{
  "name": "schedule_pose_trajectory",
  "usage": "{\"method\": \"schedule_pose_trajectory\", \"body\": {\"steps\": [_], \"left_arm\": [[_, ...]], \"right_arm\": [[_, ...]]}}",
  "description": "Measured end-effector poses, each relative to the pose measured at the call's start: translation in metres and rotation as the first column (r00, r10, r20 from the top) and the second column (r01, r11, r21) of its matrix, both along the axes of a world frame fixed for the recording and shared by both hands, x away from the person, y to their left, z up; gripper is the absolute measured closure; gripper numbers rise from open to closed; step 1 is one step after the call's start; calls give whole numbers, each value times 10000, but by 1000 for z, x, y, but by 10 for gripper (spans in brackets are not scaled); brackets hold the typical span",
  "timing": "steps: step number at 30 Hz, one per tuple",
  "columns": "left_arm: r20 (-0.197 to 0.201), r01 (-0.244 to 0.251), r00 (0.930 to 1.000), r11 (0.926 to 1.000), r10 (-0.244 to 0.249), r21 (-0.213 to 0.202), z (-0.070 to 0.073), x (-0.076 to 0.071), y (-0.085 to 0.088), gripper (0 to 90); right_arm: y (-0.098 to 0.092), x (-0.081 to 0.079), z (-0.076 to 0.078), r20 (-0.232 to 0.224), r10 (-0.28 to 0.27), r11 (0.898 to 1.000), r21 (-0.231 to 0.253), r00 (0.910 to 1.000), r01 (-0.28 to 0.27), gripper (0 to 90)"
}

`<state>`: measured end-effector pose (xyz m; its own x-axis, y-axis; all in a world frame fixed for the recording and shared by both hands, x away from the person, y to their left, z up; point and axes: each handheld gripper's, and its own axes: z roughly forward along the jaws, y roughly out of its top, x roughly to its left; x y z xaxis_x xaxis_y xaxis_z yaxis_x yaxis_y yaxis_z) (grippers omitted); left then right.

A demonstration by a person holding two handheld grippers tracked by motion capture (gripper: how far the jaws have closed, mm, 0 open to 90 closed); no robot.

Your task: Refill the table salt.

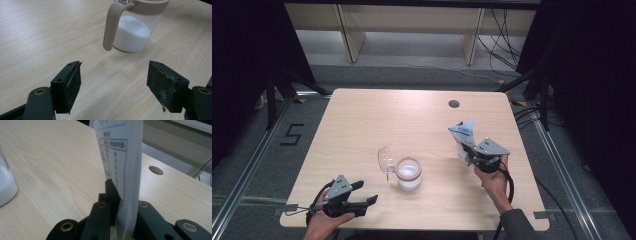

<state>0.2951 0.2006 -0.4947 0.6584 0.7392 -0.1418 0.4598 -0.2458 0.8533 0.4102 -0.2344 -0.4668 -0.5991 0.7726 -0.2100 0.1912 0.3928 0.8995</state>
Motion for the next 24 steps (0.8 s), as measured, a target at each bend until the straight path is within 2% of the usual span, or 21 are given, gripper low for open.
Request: {"method": "schedule_pose_trajectory", "body": {"steps": [1, 2, 3, 9, 10, 11, 14, 15, 17, 18, 24], "left_arm": [[2, 4, 10000, 10000, -4, 2, 0, 0, 0, 270], [-2, -10, 10000, 10000, 10, 16, 0, 0, 0, 270], [2, -7, 10000, 10000, 7, 6, 0, 0, 0, 270], [103, 107, 9999, 9999, -108, 110, 1, 0, 1, 270], [9, 3, 10000, 10000, -3, 25, 0, 0, 0, 270], [5, -7, 10000, 10000, 7, 7, 0, 0, 0, 269], [117, 117, 9999, 9999, -118, 101, 1, 0, 1, 270], [2, -5, 10000, 10000, 5, 8, 0, 0, 0, 270], [0, -5, 10000, 10000, 5, 4, 0, 0, 0, 270], [0, -3, 10000, 10000, 3, 9, 0, 0, 0, 269], [108, 124, 9999, 9999, -125, 104, 1, 0, 1, 270]], "right_arm": [[-1, 0, -1, -211, -24, 9999, 101, 9998, 26, 876], [-2, 2, -2, 9, -135, 9998, 114, 9999, 135, 876], [-4, 2, -3, -227, -162, 9998, 135, 9996, 165, 876], [-10, 5, -10, -385, -261, 9996, 131, 9989, 266, 877], [-9, 6, -12, -356, -325, 9990, 293, 9988, 336, 877], [-11, 6, -12, -551, -308, 9992, 254, 9980, 322, 877], [-13, 8, -15, -685, -377, 9980, 481, 9969, 410, 878], [-14, 9, -16, -672, -418, 9974, 562, 9969, 456, 878], [-15, 8, -17, -968, -478, 9963, 667, 9942, 544, 879], [-16, 10, -18, -853, -477, 9963, 673, 9952, 535, 879], [-19, 11, -23, -1065, -469, 9952, 803, 9932, 556, 880]]}}
